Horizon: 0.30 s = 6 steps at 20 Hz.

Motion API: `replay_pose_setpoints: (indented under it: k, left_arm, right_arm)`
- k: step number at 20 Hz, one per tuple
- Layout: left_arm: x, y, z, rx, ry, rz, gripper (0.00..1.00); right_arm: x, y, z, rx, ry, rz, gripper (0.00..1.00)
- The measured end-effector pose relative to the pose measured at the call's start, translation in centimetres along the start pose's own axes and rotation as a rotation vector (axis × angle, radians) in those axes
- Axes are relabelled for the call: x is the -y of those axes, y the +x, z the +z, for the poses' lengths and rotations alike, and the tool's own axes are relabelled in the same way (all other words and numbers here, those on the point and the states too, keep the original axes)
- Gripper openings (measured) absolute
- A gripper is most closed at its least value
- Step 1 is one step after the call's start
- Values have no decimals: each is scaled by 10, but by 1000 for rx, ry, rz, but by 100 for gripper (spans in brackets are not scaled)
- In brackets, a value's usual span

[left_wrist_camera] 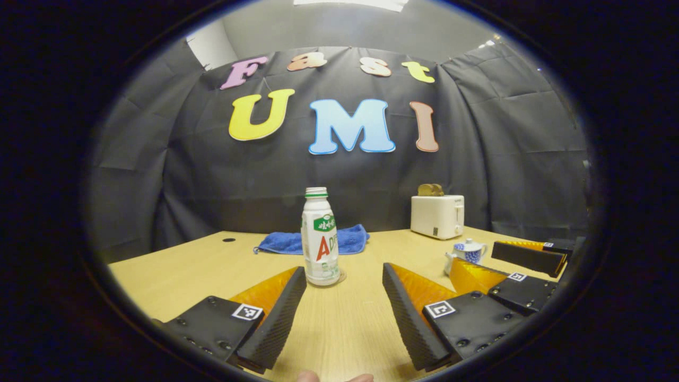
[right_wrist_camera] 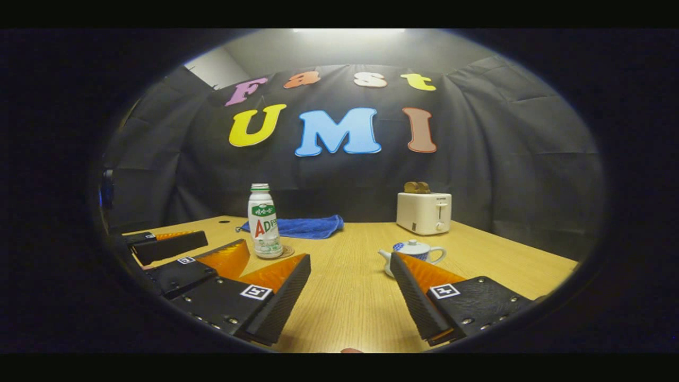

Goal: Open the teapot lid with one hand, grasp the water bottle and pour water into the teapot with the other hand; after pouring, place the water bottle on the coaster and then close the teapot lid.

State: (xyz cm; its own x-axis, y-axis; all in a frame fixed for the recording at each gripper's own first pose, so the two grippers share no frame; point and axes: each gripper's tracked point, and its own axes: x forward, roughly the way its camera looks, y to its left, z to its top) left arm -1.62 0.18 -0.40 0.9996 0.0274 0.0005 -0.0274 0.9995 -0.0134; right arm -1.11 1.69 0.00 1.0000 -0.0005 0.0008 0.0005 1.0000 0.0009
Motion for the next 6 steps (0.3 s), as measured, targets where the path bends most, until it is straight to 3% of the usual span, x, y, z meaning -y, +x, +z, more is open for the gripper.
replay_pose_setpoints:
  k: [6]
  left_arm:
    - [3,2,-2,-1,-2,-18,100]
  right_arm:
    - [-3,0,0,-2,0,24,94]
